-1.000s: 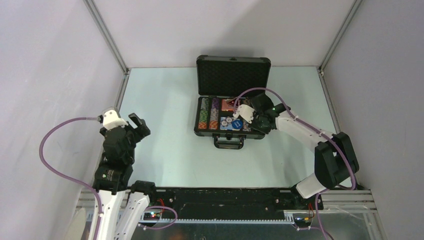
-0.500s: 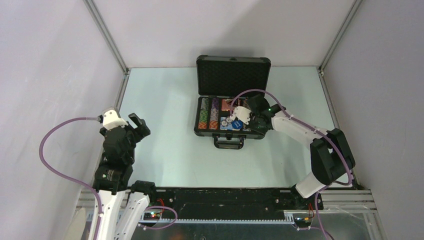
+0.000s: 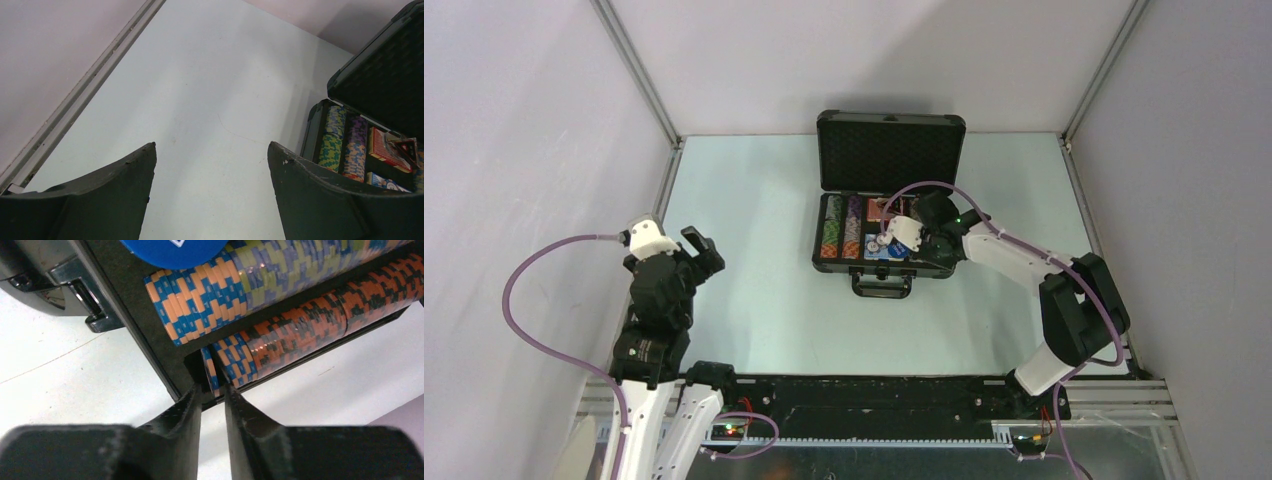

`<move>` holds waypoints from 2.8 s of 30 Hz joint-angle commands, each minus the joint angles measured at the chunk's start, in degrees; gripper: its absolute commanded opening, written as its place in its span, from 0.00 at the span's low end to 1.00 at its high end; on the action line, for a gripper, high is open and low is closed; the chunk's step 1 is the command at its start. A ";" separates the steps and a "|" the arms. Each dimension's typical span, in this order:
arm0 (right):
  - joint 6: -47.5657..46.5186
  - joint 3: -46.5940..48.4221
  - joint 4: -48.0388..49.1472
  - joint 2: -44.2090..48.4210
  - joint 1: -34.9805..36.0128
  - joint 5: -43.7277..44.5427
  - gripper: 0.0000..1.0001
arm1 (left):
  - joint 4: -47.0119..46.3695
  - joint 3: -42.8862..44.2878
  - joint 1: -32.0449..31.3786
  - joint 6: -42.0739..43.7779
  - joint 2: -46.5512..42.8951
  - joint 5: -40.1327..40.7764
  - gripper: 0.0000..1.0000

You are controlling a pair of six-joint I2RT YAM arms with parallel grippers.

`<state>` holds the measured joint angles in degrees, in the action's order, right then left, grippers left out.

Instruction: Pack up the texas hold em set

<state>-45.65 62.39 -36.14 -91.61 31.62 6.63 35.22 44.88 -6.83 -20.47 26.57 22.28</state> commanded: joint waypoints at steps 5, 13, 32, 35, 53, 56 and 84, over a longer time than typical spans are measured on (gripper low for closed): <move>-0.72 2.16 4.18 1.68 0.28 1.58 0.46 | -1.44 -0.01 0.27 0.99 0.06 -0.13 0.87; 0.96 2.25 6.08 8.14 0.80 -1.97 0.47 | -1.42 -0.05 0.33 0.97 0.17 -0.11 0.87; 6.13 2.22 18.41 6.17 11.47 -11.71 0.46 | -1.38 -0.10 0.33 1.05 -0.02 0.07 0.87; 8.71 2.26 23.71 4.39 12.26 -10.83 0.46 | -1.38 -0.13 0.30 1.05 -0.02 -0.11 0.87; 43.52 20.33 10.59 -8.60 9.54 -4.34 0.57 | -1.39 -0.05 0.31 1.09 -0.13 -0.20 0.87; 45.82 25.16 2.79 -11.47 9.91 -2.12 0.58 | -1.39 -0.03 0.26 1.09 -0.13 -0.14 0.87; 49.92 31.22 -2.91 -20.77 12.51 0.91 0.80 | -1.39 0.03 0.28 1.10 0.04 -0.22 0.87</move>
<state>4.47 90.08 -38.39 -111.28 43.64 5.52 35.22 44.88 -6.83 -20.47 26.59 22.26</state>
